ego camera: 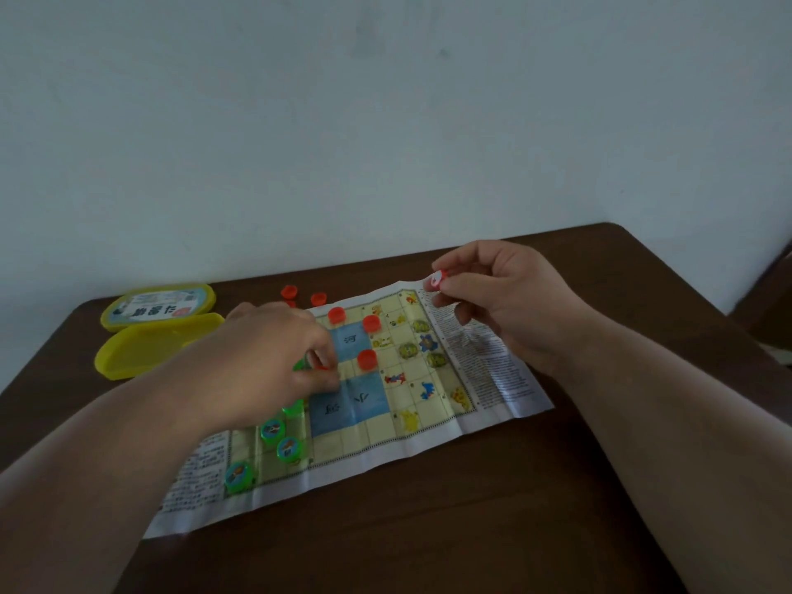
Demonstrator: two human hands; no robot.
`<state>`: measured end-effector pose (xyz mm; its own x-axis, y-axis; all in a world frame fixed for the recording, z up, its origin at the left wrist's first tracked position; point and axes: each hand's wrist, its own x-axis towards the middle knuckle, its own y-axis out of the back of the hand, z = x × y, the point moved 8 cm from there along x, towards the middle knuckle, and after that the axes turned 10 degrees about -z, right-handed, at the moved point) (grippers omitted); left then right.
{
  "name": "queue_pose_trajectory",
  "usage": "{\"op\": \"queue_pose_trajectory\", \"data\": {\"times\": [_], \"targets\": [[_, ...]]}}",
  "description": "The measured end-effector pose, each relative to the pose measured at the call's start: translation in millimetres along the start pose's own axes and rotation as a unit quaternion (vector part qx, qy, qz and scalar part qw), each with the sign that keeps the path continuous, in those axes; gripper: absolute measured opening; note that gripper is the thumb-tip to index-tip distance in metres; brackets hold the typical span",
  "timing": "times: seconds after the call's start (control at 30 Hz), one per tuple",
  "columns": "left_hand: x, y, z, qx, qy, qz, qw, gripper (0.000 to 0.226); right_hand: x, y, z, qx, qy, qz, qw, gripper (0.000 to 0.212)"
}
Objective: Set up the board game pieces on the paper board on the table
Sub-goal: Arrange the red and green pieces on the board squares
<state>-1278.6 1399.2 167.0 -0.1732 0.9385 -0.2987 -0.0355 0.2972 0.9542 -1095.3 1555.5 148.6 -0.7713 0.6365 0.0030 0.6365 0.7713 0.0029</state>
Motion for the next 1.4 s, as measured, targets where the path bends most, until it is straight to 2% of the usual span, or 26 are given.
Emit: {"op": "queue_pose_trajectory", "data": {"times": [0.27, 0.53, 0.67, 0.73, 0.87, 0.97, 1.07, 1.23, 1.4], "targets": [[1, 27, 24, -0.197, -0.011, 0.073, 0.978, 0.010, 0, 1, -4, -0.065, 0.041, -0.006, 0.997, 0.027], [6, 16, 18, -0.338, -0.017, 0.109, 0.935, 0.018, 1, 2, -2, -0.140, 0.037, -0.008, 0.989, 0.019], [4, 14, 4, -0.382, -0.010, 0.137, 0.914, 0.024, 2, 8, -6, -0.248, 0.042, 0.045, 0.967, 0.014], [3, 12, -3, -0.392, -0.004, 0.143, 0.909, 0.025, 3, 2, -7, -0.294, 0.042, 0.043, 0.954, 0.014], [4, 9, -13, -0.401, 0.003, 0.148, 0.904, 0.026, 0, -16, -10, -0.301, 0.049, -0.008, 0.952, 0.016], [4, 8, -16, -0.400, 0.003, 0.157, 0.903, 0.025, -7, -37, -12, -0.301, 0.034, -0.095, 0.948, 0.018], [5, 6, -15, -0.404, -0.002, 0.159, 0.901, 0.025, -16, -56, -7, -0.347, 0.002, -0.190, 0.918, 0.021], [7, 4, -12, -0.395, -0.015, 0.149, 0.906, 0.033, -28, -74, 0, -0.403, -0.034, -0.295, 0.866, 0.024], [7, 4, -12, -0.391, -0.017, 0.148, 0.908, 0.033, -32, -81, 8, -0.465, -0.062, -0.330, 0.819, 0.027]]}}
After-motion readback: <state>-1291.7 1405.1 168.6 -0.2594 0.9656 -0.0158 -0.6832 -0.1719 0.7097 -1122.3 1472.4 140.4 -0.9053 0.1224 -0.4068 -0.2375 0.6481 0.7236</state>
